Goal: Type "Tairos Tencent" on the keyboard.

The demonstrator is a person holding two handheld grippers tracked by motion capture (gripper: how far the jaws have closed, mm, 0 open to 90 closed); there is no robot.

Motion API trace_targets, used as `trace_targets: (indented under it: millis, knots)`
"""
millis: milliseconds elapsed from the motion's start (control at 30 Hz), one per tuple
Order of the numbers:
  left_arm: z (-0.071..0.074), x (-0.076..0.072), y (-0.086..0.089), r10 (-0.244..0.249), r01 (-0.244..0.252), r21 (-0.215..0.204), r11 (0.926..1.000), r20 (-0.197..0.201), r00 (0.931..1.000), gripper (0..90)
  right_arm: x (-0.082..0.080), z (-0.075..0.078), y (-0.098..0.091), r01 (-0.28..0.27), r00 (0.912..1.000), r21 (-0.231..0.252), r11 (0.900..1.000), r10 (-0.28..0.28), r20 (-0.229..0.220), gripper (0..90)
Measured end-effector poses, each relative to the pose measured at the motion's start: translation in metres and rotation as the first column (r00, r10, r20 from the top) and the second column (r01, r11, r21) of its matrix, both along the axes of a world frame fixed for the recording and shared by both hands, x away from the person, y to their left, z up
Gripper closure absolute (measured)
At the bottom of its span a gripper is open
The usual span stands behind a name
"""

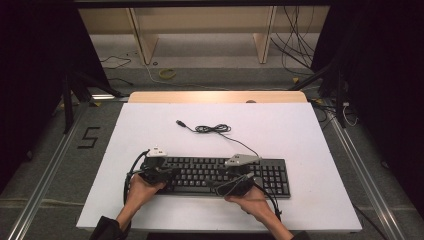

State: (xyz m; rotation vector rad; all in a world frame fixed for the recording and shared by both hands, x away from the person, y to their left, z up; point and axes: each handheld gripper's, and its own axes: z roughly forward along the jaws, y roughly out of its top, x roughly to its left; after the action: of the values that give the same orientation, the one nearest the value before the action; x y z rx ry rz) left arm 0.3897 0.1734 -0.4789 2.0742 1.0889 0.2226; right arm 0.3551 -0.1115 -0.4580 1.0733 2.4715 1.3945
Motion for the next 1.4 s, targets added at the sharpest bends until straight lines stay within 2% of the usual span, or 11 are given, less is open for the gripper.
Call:
trace_targets:
  millis: [233,500,700,867,1267,1400]
  knots:
    - [0.002,-0.001,0.001,0.008,-0.008,-0.008,0.9999,0.009,0.9999,89.2,0.0,0.0,0.0,0.001,1.0,0.003,1.0,-0.001,0.001,35.7]
    - [0.008,-0.005,0.007,0.02,-0.019,-0.047,0.9987,0.029,0.9994,82.4,0.001,0.0,0.001,-0.001,1.0,0.008,1.0,0.001,-0.005,35.7]
    - [0.01,-0.008,0.009,0.015,-0.013,-0.063,0.9979,0.024,0.9996,77.7,0.001,0.0,0.003,-0.003,1.0,0.009,1.0,0.003,-0.002,35.7]
    - [0.012,-0.01,0.012,0.012,-0.009,-0.115,0.9933,0.018,0.9998,70.5,0.002,0.001,0.005,-0.006,1.0,0.008,0.9999,0.006,-0.001,35.8]
    - [0.017,-0.019,0.013,-0.002,0.008,-0.159,0.9873,0.039,0.9993,43.4,0.004,0.002,0.015,-0.025,0.9997,0.015,0.9996,0.025,0.0,37.8]
    - [0.017,-0.021,0.014,0.001,0.006,-0.17,0.9854,0.043,0.9991,38.9,0.004,0.002,0.018,-0.029,0.9996,0.014,0.9995,0.029,0.0,40.5]
